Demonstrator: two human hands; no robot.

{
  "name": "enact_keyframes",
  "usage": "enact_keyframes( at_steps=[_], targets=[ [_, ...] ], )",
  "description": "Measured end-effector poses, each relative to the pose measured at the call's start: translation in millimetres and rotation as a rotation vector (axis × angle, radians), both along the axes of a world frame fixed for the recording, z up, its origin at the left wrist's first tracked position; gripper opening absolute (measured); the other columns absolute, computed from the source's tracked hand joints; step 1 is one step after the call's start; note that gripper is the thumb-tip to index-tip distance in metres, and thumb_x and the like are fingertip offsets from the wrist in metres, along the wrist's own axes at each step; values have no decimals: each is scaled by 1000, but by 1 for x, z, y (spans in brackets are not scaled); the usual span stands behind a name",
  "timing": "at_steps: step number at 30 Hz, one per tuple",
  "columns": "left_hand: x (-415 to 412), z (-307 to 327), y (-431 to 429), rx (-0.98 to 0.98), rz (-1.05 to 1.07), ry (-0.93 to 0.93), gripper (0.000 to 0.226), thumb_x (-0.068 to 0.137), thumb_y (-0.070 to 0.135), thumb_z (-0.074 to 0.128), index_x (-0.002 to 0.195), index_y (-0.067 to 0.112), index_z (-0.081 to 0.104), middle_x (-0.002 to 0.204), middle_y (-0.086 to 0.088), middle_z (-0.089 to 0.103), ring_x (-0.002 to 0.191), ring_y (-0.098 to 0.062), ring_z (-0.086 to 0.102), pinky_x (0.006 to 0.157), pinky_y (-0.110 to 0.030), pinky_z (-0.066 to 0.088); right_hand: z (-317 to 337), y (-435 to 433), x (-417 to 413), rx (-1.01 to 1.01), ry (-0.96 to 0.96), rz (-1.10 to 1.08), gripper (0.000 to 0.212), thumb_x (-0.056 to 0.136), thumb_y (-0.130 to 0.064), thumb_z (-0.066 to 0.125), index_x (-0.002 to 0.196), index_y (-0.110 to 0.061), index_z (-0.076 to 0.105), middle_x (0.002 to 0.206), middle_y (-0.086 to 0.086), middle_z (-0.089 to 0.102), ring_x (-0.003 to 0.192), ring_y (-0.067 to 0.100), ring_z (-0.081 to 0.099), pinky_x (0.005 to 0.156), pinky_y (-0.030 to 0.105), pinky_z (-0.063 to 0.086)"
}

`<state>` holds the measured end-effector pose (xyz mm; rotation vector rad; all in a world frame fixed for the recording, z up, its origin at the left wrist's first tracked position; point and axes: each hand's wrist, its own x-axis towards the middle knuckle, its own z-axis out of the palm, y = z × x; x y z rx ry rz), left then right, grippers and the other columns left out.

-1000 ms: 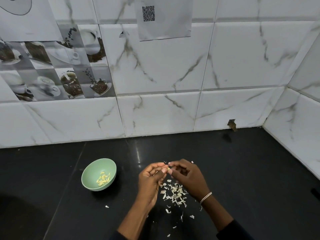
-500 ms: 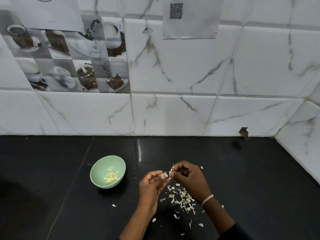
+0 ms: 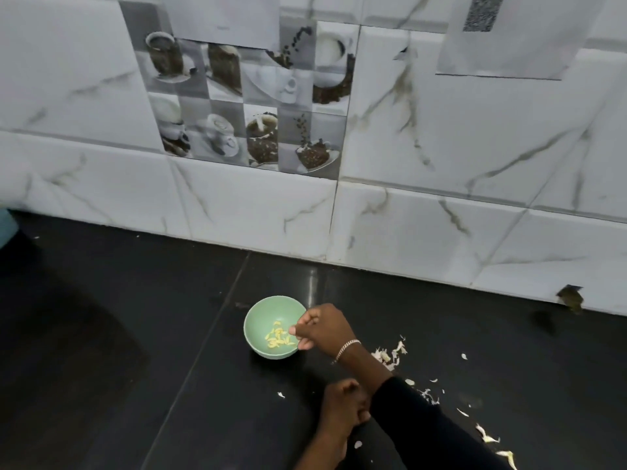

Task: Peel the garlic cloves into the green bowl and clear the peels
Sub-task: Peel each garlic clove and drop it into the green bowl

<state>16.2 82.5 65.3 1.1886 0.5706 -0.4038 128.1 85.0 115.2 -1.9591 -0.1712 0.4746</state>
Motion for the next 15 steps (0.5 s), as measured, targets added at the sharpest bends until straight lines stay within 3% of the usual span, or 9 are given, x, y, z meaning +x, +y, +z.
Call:
enact_keyframes(
  at_steps=[2,4,6,8,11,15],
  targets=[
    [3,2,9,5,88,-5,26,92,-6,50,76,12,61,57,-3,53,47,-7,44,48,-18,36,-7,15,7,-48,17,7,6,79,0,76,81,-1,70,68,19,70,52,19,69,66,40,62],
    [6,4,22,-8,196,-17,22,91,-10,48,86,2,65,56,-3,55,44,-7,45,45,-17,36,-13,26,13,-126,28,15,17,77,7,69,78,-10,72,69,17,71,47,11,64,70,37,61],
    [9,6,35,-33,320,-27,21,92,-14,48,92,-4,66,59,-6,59,43,-8,50,44,-17,39,-15,30,18,-214,43,32,25,73,9,64,76,-15,73,63,7,69,43,5,58,64,27,58],
    [12,4,47,-50,391,-54,14,95,-6,53,93,-2,67,67,-9,65,49,-12,59,48,-19,43,-18,32,22,-247,63,37,28,73,9,61,85,-12,75,66,8,70,41,5,57,53,20,52],
    [15,2,58,-58,444,-77,12,97,3,58,99,-1,69,77,-11,69,62,-18,65,57,-23,46,-17,34,23,-154,130,6,29,83,10,50,98,-3,71,76,22,71,44,16,62,48,23,51],
    [18,1,63,-36,484,-76,13,98,7,59,102,2,70,79,-11,71,64,-19,66,58,-25,48,-6,29,24,-76,76,-15,14,91,1,58,97,-1,69,70,18,67,41,15,60,44,23,52]
  ],
)
